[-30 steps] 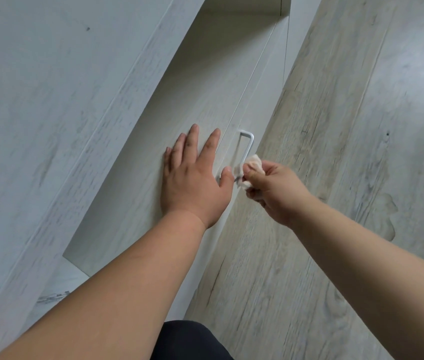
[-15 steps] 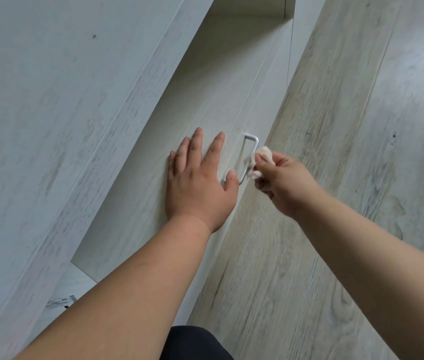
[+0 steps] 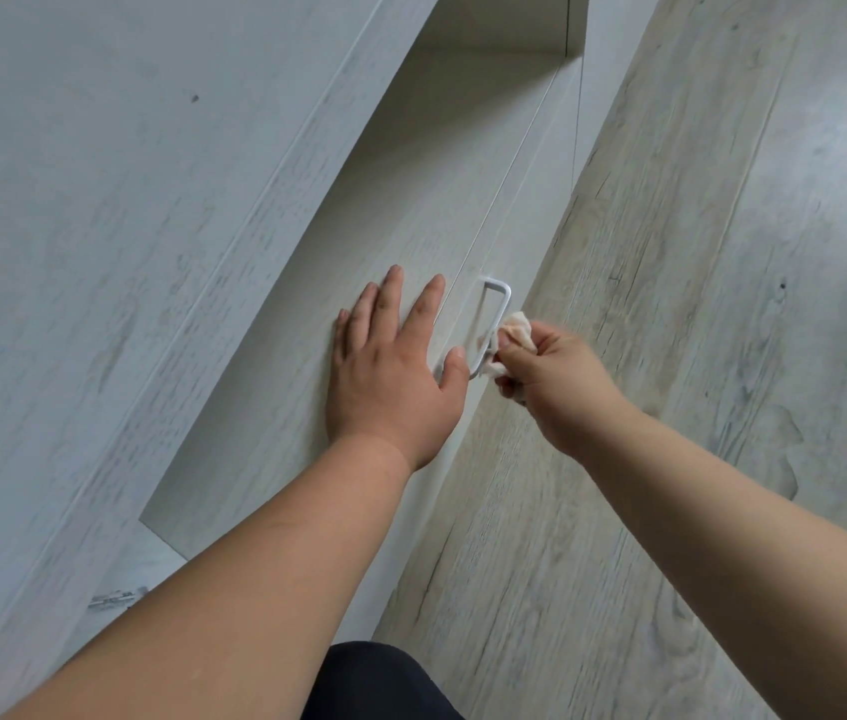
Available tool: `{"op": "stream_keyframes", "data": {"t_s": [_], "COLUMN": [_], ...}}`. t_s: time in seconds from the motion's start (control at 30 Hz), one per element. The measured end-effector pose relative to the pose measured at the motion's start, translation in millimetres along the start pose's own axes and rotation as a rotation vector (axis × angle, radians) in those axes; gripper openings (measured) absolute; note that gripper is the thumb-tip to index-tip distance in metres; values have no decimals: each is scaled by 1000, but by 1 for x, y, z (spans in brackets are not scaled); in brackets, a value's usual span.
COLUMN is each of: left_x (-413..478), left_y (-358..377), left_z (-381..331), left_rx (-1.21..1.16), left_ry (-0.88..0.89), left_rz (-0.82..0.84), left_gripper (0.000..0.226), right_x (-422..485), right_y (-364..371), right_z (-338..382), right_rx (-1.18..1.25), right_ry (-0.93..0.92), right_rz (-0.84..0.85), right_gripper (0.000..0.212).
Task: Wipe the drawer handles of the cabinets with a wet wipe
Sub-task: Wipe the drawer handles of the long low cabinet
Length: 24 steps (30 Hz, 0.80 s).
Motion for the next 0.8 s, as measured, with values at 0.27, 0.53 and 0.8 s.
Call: {"op": "stream_keyframes", "data": {"t_s": [0.27, 0.53, 0.8], "left_x": [9, 31, 33], "left_y": [-5, 2, 8], "left_z": [-9, -15, -13], "left_rx": [-22, -55, -57], "left_ry": [-84, -71, -67], "left_rz": [12, 6, -20], "left_gripper": [67, 66, 72], "right_x": [-4, 22, 25], "right_y": [1, -5, -12], "right_z": [9, 27, 22], "right_rx": [-24, 4, -28], "right_ry": [-4, -43, -50], "right_rz": [4, -100, -10], "right_gripper": [24, 22, 23]}}
Point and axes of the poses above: each hand's wrist, its own x-axis towards the middle knuckle, its own y-axis out of the palm, z = x × y, the point moved 1 cm from there along x, towards the middle knuckle, and after that the axes turned 15 degrees about -z, right-handed, at the moved point
